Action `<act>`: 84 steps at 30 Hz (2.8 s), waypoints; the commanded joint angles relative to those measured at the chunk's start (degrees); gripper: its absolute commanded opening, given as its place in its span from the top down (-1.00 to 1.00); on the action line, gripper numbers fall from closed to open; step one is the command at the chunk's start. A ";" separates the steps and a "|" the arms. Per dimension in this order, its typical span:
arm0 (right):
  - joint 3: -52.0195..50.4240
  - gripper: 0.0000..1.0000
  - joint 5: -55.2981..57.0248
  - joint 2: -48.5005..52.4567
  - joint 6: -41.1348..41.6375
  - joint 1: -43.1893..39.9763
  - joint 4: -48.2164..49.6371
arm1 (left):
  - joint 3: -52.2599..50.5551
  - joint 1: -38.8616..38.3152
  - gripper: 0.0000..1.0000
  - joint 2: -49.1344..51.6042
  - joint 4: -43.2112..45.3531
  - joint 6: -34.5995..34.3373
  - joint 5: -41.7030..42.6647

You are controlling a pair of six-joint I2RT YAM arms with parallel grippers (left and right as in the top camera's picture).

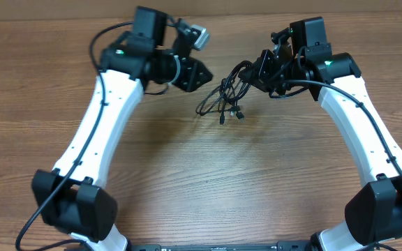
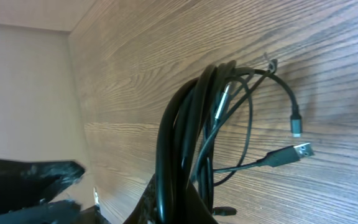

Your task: Untangle cables

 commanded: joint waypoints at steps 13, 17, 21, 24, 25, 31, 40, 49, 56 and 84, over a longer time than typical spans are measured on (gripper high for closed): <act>1.77 0.93 -4.61 -1.64 0.20 -4.31 -0.94 | -0.20 -3.08 0.28 13.84 5.86 4.39 19.04; 1.77 0.93 -4.61 -1.64 0.20 -4.31 -1.38 | -0.20 -3.10 0.24 15.45 5.84 6.69 18.86; 1.77 0.93 -4.61 -1.64 0.20 -4.31 -1.95 | -0.20 -3.23 0.30 18.88 5.33 6.78 16.37; 1.77 0.93 -4.61 -1.62 -0.02 -4.31 -2.23 | -0.20 -3.78 0.34 22.29 4.68 6.78 16.57; 1.77 0.93 -4.61 -1.62 -0.37 -4.31 -2.23 | -0.20 -3.98 0.37 22.84 4.68 6.78 16.57; 1.77 0.93 -4.59 -1.62 -0.46 -4.31 -2.25 | -0.20 -5.07 0.48 23.32 5.77 6.80 16.55; 1.77 0.93 7.41 -1.62 3.76 -4.31 -6.47 | 2.58 -1.57 0.87 20.74 8.11 -2.64 4.15; 1.75 0.93 13.86 -1.40 4.02 -4.31 -7.43 | 2.93 5.75 0.91 4.90 3.69 -8.68 -0.74; 1.77 0.93 0.17 -1.42 -8.07 -4.31 -0.72 | 2.91 7.87 0.74 0.59 -9.68 -14.49 -19.93; 1.79 0.93 -34.21 -6.29 -19.96 -4.24 7.91 | 2.80 7.19 -0.72 1.68 2.54 5.81 17.59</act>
